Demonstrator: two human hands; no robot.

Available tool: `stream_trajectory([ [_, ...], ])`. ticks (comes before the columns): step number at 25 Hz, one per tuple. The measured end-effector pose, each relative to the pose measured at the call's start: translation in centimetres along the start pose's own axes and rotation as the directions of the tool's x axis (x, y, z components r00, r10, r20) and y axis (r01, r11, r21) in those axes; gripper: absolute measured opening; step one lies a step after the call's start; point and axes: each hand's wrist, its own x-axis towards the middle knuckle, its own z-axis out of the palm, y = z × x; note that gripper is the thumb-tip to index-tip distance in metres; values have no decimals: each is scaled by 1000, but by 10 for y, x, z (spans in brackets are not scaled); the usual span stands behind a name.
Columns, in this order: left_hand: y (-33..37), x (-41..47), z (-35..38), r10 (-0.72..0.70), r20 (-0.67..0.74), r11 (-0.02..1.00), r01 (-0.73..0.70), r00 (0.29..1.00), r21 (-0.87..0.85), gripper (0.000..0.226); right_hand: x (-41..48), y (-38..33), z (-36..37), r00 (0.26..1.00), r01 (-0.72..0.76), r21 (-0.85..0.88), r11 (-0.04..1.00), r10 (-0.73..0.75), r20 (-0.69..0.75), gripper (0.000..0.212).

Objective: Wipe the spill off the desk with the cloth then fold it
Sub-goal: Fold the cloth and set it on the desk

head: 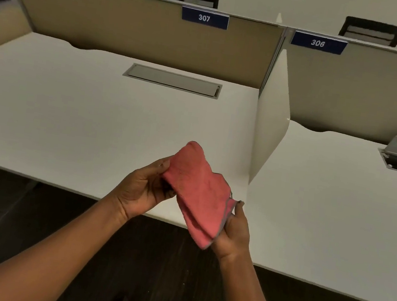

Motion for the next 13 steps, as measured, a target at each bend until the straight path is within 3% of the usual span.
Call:
stream_trajectory([
  [3,17,-1,-5,22,30,999,-24,999,47,68,13,-4,0,998,61,-295,953,-66,-9,80],
  [6,39,6,-18,16,35,986,-21,999,165,65,29,-10,12,972,204,-684,700,-228,57,73],
  [9,56,20,-33,-17,59,955,-2,998,297,60,42,-6,31,943,327,-803,498,-223,245,65],
  [13,83,45,-65,-117,117,907,59,986,418,57,78,13,60,929,370,-843,392,-156,335,55],
])
